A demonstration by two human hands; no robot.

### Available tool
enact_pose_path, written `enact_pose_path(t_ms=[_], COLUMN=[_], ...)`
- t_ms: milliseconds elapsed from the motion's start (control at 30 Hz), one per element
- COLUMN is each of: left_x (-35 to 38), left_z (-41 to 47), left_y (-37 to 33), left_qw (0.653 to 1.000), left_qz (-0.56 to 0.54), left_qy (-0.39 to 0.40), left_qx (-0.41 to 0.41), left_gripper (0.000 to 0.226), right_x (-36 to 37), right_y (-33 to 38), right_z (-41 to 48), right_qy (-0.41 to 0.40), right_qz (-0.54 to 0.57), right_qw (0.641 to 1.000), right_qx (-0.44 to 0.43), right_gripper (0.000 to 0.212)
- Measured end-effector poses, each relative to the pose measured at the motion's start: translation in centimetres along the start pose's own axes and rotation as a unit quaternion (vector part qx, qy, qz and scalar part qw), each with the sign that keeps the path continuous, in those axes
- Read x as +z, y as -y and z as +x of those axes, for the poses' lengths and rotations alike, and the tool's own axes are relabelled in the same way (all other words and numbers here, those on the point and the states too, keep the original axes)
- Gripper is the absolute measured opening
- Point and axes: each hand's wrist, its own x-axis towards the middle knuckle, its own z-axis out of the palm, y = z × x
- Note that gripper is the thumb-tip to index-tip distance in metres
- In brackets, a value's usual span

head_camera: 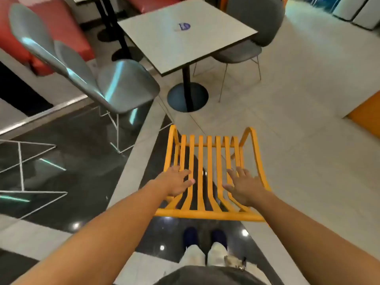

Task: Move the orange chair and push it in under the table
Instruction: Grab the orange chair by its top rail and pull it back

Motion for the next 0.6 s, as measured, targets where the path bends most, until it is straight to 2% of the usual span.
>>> enact_pose_path(t_ms=[100,167,267,400,600], left_x=[5.2,9.1,12.5,14.7,16.0], left_z=[-0.9,-2.1,-3.3,-3.4,-2.2], left_y=[1.5,2.2,2.3,2.5,3.4], left_qw=[0.998,0.996,0.991,0.974,0.950], left_qz=[0.018,0.044,0.125,0.144,0.154], left_qy=[0.063,0.071,-0.043,-0.172,-0.267], left_qx=[0.000,0.004,0.014,0.033,0.051], left_gripper=[0.066,0.065,0.062,0.050,0.042], right_x=[5.1,8.4,10.2,11.6,12.8], right_y=[-1.1,-1.8,-1.9,-3.1,-3.0], right_z=[-2.5,-4.3,-5.5,-5.9,-5.2], right_qy=[0.061,0.058,-0.006,-0.093,-0.100], right_qz=[-0.019,-0.035,-0.059,-0.060,-0.081], right_qw=[0.998,0.998,0.998,0.994,0.991], right_qx=[0.001,-0.004,-0.023,-0.007,0.047], right_gripper=[0.071,0.070,0.069,0.060,0.047])
